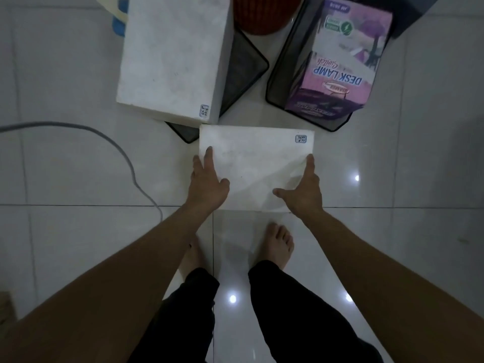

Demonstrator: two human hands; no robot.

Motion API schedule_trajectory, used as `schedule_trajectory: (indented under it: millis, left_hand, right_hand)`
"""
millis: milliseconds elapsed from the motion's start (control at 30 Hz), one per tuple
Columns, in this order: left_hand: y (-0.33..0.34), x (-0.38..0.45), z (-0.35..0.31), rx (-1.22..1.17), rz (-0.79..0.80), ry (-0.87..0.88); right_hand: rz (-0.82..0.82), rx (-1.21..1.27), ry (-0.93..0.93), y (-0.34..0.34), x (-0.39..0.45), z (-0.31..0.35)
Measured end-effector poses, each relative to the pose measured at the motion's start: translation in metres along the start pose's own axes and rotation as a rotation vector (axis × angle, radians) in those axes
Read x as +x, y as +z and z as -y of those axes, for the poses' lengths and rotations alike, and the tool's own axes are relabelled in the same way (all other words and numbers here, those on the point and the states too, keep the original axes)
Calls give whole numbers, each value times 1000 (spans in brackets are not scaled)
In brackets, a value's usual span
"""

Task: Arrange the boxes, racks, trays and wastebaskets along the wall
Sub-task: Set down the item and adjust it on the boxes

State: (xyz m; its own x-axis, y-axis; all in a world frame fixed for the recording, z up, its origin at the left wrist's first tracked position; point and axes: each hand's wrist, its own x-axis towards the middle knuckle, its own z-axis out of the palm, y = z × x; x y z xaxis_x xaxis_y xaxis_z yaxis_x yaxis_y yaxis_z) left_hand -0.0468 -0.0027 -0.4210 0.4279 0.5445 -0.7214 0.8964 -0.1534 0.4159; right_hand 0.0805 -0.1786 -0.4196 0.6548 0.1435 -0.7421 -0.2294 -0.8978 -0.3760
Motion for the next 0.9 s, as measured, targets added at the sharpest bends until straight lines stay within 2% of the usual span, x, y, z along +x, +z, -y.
schedule_trajectory:
  millis: [100, 200, 433, 700, 900]
  left_hand:
    - [-4, 12, 1, -78, 18, -18]
    - [-11, 8, -4, -44, 13, -29]
    - [-63, -65, -23, -12, -62, -48]
    - [-170, -178, -59, -62, -200, -78]
    - [-256, -253, -74, -137, -374, -127]
  right_hand:
    - [-6, -1, 12, 0, 5, -2]
    - [-5, -39, 17, -3, -3, 4]
    - [2, -130, -9, -33, -79, 38]
    - [3, -206, -156, -95, -192, 128]
    - [30, -316, -334, -129, -269, 213]
